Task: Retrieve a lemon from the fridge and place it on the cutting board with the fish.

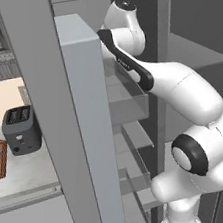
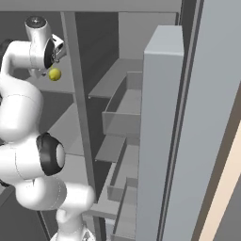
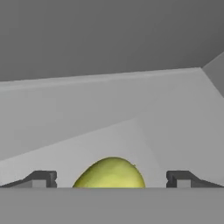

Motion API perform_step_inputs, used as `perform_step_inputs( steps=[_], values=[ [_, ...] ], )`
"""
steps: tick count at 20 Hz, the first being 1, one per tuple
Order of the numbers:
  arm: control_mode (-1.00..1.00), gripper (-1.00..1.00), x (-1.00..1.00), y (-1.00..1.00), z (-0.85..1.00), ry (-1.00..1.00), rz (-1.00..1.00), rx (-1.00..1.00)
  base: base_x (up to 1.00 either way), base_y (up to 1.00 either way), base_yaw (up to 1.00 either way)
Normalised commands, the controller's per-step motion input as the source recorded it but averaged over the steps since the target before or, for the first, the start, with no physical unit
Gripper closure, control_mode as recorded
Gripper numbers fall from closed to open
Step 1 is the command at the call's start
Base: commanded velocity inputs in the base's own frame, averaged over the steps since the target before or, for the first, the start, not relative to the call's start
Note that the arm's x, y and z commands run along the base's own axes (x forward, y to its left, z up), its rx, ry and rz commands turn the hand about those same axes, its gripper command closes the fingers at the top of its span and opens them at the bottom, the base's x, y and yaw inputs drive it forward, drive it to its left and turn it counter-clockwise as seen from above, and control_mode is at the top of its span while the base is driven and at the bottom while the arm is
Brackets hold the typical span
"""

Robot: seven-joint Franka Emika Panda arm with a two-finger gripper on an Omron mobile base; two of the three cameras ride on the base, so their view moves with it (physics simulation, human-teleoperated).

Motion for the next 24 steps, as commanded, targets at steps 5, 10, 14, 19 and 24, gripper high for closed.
perform_step_inputs(
  steps=[5, 10, 14, 19, 24],
  values=[
    [-1.0, -1.0, 0.24, -0.09, -0.01, 0.16, 0.0, 0.0, 0.0, 0.0, 0.0],
    [-1.0, -1.0, 0.06, -0.1, 0.0, 0.15, 0.0, 0.0, 0.0, 0.0, 0.0],
    [-1.0, -1.0, 0.0, 0.0, -0.06, 0.07, 0.0, 0.0, 0.0, 0.0, 0.0],
    [-1.0, -1.0, -0.01, 0.0, -0.09, 0.08, -0.02, 0.0, 0.0, 0.0, 0.0],
    [-1.0, -1.0, -0.08, 0.0, -0.11, 0.05, -0.05, 0.0, 0.0, 0.0, 0.0]
  ],
)
